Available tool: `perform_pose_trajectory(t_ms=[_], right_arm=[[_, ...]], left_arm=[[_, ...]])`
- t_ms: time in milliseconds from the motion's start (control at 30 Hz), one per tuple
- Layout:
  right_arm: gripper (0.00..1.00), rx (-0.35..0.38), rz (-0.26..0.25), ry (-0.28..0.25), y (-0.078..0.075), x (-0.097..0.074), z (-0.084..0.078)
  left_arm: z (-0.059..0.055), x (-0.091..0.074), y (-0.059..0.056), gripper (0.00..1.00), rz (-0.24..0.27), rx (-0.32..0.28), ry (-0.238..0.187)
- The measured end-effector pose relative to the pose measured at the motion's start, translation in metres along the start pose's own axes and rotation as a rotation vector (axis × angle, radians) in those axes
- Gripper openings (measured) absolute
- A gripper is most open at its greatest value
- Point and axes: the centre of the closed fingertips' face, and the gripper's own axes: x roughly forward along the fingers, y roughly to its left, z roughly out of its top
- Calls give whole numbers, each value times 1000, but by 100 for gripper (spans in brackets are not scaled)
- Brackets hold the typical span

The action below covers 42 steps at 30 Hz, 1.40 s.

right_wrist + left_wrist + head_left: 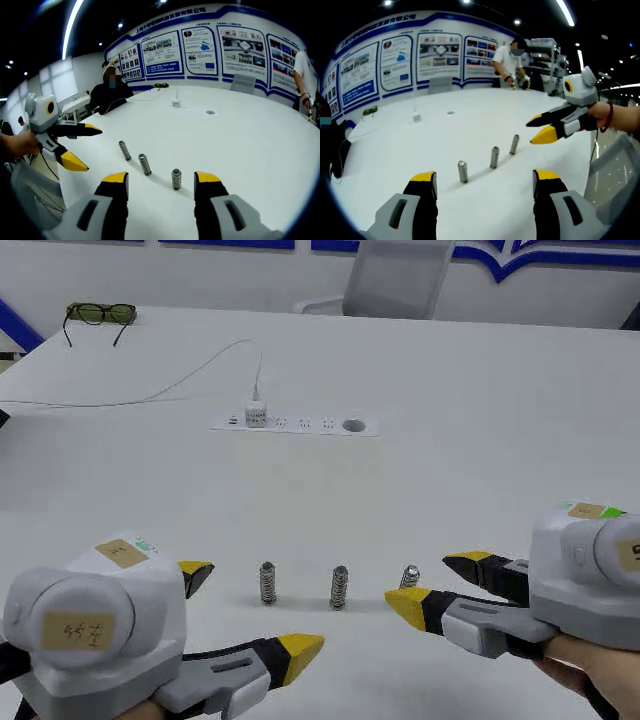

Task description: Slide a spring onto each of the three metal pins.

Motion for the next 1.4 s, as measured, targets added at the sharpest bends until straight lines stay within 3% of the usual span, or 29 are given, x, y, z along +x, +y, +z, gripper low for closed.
perform_pose_trajectory(t_ms=[367, 433, 567, 900, 1400], right_arm=[[65, -20, 15, 21, 11, -21, -4], [66, -9, 24, 50, 13, -23, -10], [68, -10, 24, 43, 14, -30, -14], [76, -21, 39, 49, 25, -44, -22], [83, -17, 38, 69, 36, -55, -36]], left_arm=[[3, -15, -3, 84, -12, 3, 8], [2, -18, -3, 85, -13, -1, 9], [1, -21, -5, 87, -24, -24, -1], [-2, -32, -10, 91, -24, -11, 7], [-18, -48, -16, 96, -15, -3, 39]])
